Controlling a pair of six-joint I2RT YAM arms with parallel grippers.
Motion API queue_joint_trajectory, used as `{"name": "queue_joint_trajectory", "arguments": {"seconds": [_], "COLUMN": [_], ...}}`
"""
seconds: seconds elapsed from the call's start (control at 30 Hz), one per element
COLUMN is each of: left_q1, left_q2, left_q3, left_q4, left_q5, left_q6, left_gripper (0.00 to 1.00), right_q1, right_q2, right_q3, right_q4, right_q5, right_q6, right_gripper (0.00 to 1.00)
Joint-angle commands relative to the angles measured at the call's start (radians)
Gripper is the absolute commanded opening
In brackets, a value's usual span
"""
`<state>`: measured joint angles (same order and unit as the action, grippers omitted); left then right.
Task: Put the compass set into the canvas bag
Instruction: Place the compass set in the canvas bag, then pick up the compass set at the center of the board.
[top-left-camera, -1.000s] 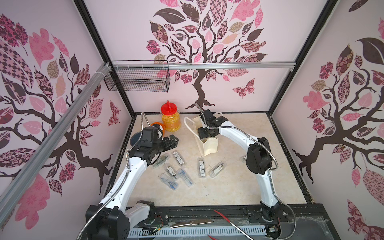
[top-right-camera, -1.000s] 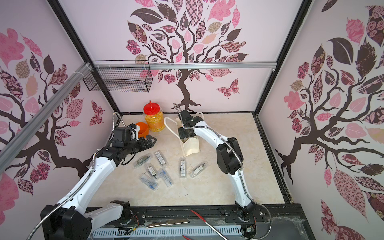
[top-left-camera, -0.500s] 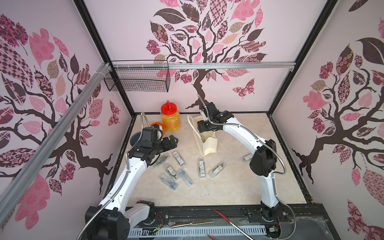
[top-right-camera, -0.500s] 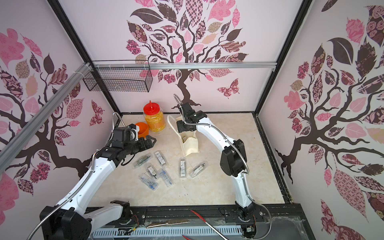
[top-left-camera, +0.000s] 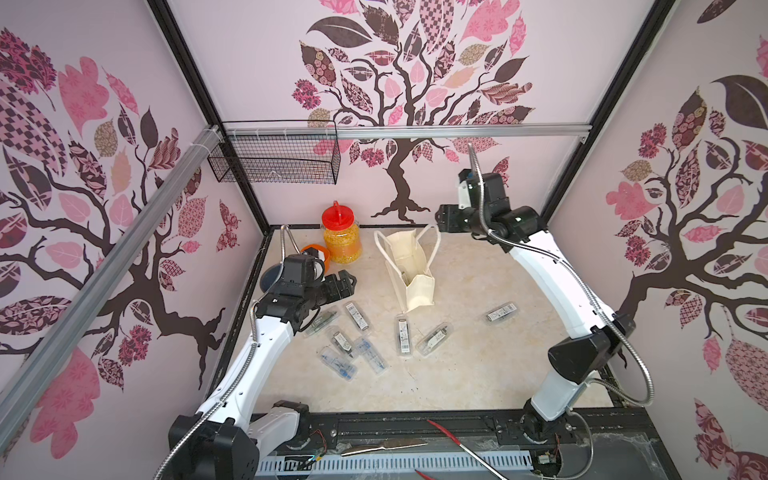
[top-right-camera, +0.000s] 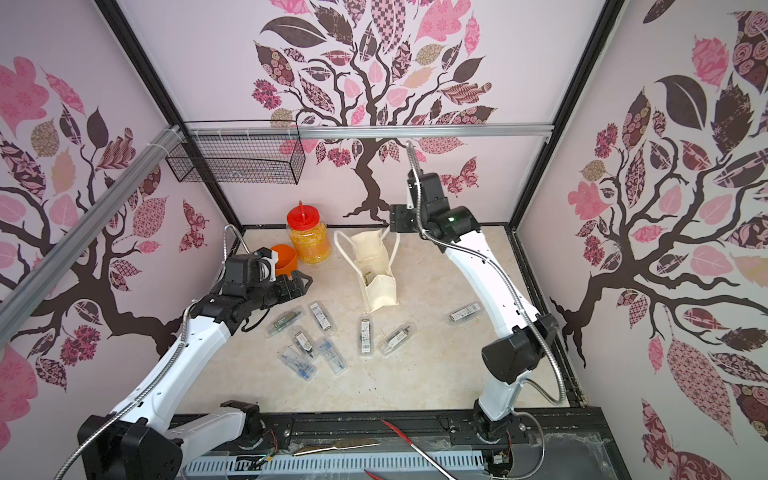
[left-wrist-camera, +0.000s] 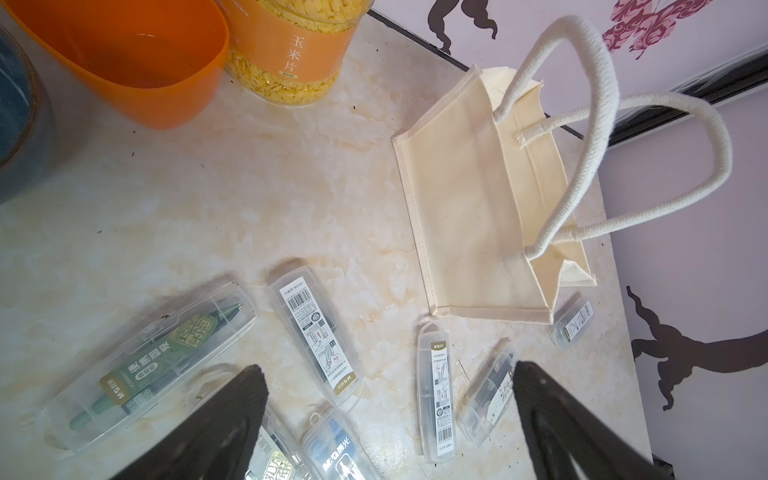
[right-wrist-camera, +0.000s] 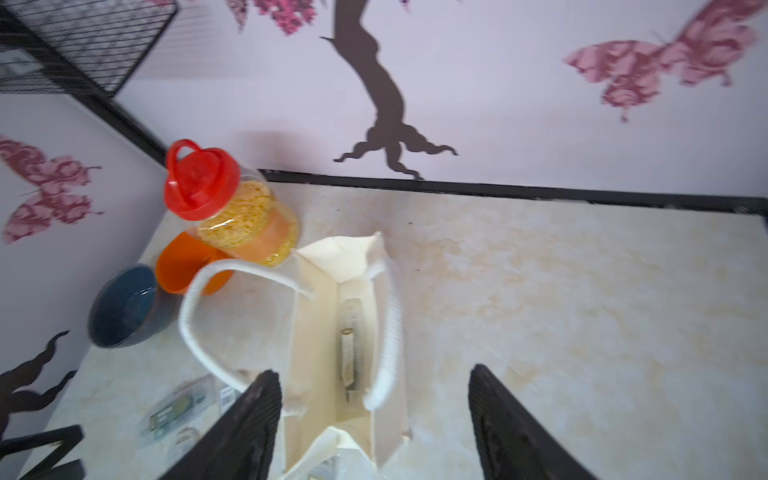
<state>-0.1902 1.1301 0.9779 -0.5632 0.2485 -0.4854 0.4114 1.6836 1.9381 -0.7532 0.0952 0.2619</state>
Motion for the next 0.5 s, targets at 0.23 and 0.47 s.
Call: {"name": "queue_joint_trajectory", "arguments": {"seconds": [0.23,0.47], "left_q1": [-0.010,-0.014], "left_q2": [0.004,0.011], "left_q3": [0.014,0.019], "left_q4": [0.029,0.029], "left_q5": [0.014,0.013], "left_q6": [0.003,0.007], "left_gripper": [0.96,0.96], "right_q1": [-0.317,-0.360], "right_q2": [-0.326,-0.259], "right_q3": [-0.659,-0.840], "right_q4": [0.205,0.244], "right_q5": [-0.015,0.012], "right_q6": [0.214,0.290], "right_gripper": [0.76,0.80]}}
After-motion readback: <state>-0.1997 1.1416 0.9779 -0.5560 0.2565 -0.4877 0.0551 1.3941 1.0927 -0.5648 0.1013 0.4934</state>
